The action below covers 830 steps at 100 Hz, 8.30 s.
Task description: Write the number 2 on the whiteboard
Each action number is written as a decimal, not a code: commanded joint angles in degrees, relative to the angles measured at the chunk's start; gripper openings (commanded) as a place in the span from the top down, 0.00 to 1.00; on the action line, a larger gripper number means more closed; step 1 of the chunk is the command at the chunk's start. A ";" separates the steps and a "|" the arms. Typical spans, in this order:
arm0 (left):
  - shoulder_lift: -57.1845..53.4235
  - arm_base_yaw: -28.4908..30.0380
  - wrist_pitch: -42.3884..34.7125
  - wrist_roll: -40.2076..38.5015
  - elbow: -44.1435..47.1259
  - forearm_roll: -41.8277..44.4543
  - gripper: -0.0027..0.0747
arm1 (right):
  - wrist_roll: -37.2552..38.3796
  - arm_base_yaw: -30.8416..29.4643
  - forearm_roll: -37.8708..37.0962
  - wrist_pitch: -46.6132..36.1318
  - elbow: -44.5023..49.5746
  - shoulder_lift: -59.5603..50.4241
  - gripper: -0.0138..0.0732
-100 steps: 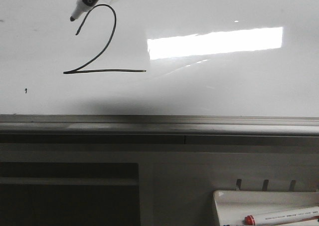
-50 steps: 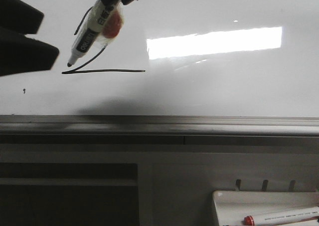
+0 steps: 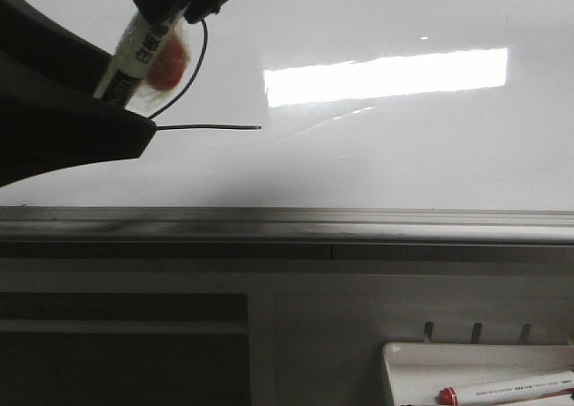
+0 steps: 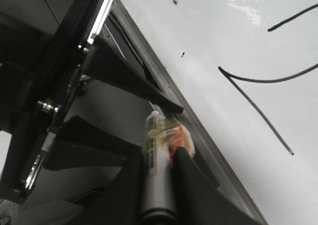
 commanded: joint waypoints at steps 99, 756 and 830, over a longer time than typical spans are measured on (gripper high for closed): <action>-0.50 8.84 -5.08 -0.38 -1.86 -27.27 0.99 | -0.63 -4.84 -2.90 -8.23 -2.03 -2.38 0.15; -55.43 45.20 12.34 1.00 19.49 -28.87 0.99 | -4.92 -6.14 -3.52 -25.67 40.92 -50.33 0.91; -58.54 45.10 25.79 1.00 23.85 -26.15 0.99 | -4.92 -6.14 -3.52 -25.54 40.92 -50.33 0.91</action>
